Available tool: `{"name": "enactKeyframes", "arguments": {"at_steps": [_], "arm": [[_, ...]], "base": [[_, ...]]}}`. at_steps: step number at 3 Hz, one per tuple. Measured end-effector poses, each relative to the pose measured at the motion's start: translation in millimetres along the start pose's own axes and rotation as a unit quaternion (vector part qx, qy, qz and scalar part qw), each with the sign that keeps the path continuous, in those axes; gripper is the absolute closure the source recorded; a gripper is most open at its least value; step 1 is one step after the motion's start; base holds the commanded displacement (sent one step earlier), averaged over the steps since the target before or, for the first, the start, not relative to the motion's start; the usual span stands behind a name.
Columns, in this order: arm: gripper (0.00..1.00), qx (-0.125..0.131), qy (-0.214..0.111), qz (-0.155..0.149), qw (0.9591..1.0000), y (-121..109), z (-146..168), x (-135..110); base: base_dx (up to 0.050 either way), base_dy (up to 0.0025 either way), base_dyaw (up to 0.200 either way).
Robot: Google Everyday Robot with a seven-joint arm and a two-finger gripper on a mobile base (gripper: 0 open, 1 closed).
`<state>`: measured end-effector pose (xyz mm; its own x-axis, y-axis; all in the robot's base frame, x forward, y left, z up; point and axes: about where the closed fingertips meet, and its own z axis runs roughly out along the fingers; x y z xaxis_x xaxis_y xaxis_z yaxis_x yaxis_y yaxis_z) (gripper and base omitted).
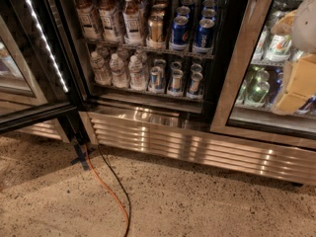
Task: Open right fridge door
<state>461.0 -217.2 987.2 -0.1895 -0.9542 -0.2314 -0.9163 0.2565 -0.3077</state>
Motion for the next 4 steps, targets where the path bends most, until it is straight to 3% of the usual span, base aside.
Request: {"name": "enactKeyframes", "arguments": {"at_steps": [1, 2, 3, 4], "arm": [[0.00, 0.021, -0.043, 0.001, 0.9989, -25.9, -0.8, -0.8], [0.00, 0.038, -0.108, 0.010, 0.9933, -50.6, 0.8, 1.8], [0.00, 0.050, -0.172, 0.021, 0.9837, -70.9, 2.7, 2.0], [0.00, 0.068, -0.231, 0.048, 0.9695, -91.2, 3.9, 9.3]], "base": [[0.000, 0.00000, 0.000], [0.000, 0.00000, 0.000], [0.000, 0.00000, 0.000], [0.000, 0.00000, 0.000]]}}
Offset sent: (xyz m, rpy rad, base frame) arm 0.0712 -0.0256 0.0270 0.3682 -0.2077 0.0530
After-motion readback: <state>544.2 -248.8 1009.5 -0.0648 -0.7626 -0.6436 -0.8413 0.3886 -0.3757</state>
